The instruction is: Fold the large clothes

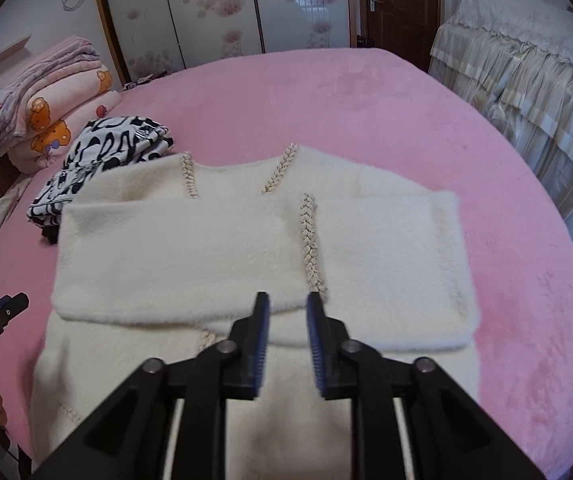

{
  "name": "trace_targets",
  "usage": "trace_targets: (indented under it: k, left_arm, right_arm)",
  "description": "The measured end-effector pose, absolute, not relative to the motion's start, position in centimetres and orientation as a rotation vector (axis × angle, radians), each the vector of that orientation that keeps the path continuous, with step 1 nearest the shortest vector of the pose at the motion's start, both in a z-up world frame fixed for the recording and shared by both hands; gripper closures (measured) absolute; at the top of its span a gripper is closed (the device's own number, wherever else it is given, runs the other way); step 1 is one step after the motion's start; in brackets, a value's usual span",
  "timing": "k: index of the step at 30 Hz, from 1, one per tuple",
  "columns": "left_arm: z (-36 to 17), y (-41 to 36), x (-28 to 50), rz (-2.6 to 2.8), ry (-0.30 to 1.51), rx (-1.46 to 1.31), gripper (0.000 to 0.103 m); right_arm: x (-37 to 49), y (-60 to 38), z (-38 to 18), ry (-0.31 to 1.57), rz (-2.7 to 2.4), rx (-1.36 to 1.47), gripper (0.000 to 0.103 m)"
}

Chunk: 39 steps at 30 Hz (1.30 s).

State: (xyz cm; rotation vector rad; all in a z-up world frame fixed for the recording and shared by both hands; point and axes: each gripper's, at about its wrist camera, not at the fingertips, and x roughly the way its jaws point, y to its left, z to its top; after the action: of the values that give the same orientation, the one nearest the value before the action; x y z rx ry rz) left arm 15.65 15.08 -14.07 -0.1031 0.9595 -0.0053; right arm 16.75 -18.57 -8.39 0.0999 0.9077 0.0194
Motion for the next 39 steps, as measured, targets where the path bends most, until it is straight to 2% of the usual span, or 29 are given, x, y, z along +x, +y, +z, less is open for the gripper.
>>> trace_targets:
  k: [1, 3, 12, 19, 39]
  left_arm:
    - [-13.8, 15.2, 15.1, -0.009, 0.966, -0.108, 0.024]
    - [-13.2, 15.6, 13.8, -0.017, 0.976, -0.123, 0.024]
    - [-9.5, 16.5, 6.3, -0.044, 0.944, -0.076, 0.024]
    - [-8.0, 17.9, 2.1, -0.02, 0.945, -0.056, 0.023]
    - [-15.3, 19.4, -4.2, 0.013, 1.176, -0.039, 0.023]
  right_arm:
    - [15.9, -18.5, -7.7, 0.89, 0.017, 0.096, 0.055]
    - [13.9, -18.3, -6.4, 0.853, 0.019, 0.078, 0.05]
    - [6.2, -17.9, -2.9, 0.771, 0.058, 0.019, 0.05]
    - [2.0, -18.8, -2.7, 0.762, 0.047, -0.006, 0.048]
    - [-4.2, -25.5, -10.5, 0.983, -0.074, 0.081, 0.047]
